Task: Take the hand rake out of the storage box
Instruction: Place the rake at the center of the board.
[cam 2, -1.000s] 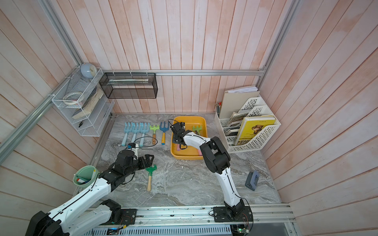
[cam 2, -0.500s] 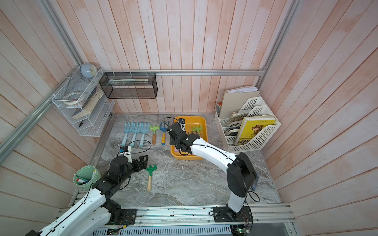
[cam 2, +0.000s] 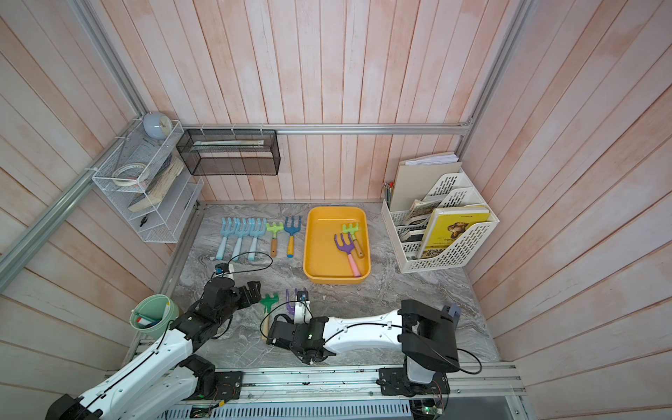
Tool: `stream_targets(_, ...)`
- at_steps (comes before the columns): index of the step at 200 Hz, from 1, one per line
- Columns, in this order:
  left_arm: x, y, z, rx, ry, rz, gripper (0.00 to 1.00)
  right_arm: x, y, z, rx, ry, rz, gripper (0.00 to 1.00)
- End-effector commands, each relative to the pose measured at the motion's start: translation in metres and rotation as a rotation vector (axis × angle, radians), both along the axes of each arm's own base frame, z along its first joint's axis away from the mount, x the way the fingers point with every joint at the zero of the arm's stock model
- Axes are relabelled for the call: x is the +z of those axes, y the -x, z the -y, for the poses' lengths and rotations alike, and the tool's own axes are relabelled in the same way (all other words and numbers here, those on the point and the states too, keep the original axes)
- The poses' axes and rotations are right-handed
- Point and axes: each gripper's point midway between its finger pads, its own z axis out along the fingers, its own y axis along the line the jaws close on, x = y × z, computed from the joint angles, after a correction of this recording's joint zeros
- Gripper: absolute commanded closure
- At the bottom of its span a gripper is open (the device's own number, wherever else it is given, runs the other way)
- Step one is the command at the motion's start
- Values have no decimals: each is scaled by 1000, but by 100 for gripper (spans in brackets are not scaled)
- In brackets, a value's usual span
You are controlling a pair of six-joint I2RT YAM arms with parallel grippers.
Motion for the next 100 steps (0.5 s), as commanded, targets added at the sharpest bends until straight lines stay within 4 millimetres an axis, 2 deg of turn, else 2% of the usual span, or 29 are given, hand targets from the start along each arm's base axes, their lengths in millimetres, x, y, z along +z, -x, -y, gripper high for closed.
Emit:
stream_targets(1,14,-1,-6,32,15,52,0,-14,-6,1,-92,-45,9,100)
stream_targets(28,16,0,-8,38,20,70,0,-23,-12,4,-111,-29,26,100)
stream_targets(100,15,-1,-7,33,9,56,0,-37,-22,-19,-31,-43,-2,100)
